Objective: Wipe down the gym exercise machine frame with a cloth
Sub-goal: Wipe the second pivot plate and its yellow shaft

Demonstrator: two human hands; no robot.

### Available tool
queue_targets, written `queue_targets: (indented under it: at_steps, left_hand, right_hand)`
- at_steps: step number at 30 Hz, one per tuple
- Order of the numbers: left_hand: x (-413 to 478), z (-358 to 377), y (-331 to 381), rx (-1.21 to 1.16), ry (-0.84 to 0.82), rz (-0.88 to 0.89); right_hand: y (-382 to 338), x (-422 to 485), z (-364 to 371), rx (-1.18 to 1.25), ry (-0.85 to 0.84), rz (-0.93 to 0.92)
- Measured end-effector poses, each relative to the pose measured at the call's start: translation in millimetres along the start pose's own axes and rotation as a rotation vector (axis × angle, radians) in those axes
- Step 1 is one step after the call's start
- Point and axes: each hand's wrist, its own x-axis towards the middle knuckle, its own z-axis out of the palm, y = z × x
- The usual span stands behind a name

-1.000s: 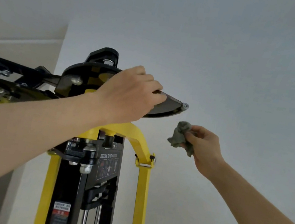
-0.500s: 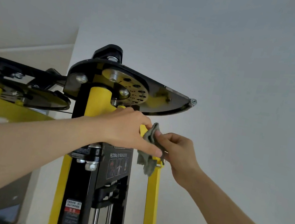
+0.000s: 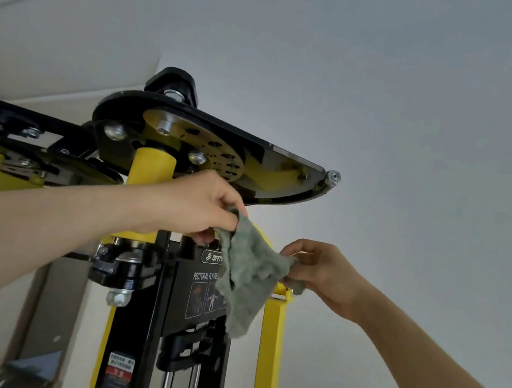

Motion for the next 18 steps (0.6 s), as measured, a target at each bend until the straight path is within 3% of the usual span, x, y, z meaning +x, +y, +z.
queue_targets:
  at_steps: [4,8,13,18]
  left_hand:
    - [-0.5,1.8,2.4,0.027,0.025,-0.046]
    - [-4.0,7.0,1.8,0.173,0.167,-0.028]
    - [-16.6,7.0,2.1,0.168,0.283,-0.018]
    - [-25.8,-4.6,-12.1,0.966,0.365,0.247]
  right_hand:
    - [17.2,12.4,-4.4,-0.01,0.037,0.059]
    - [26.2,29.0,1.1,-0.157,0.216,0.082]
    - [15.8,40.4,17.2,0.077,0.226,0.127]
    - [8.4,48.7,40.4,0.439,0.228,0.046]
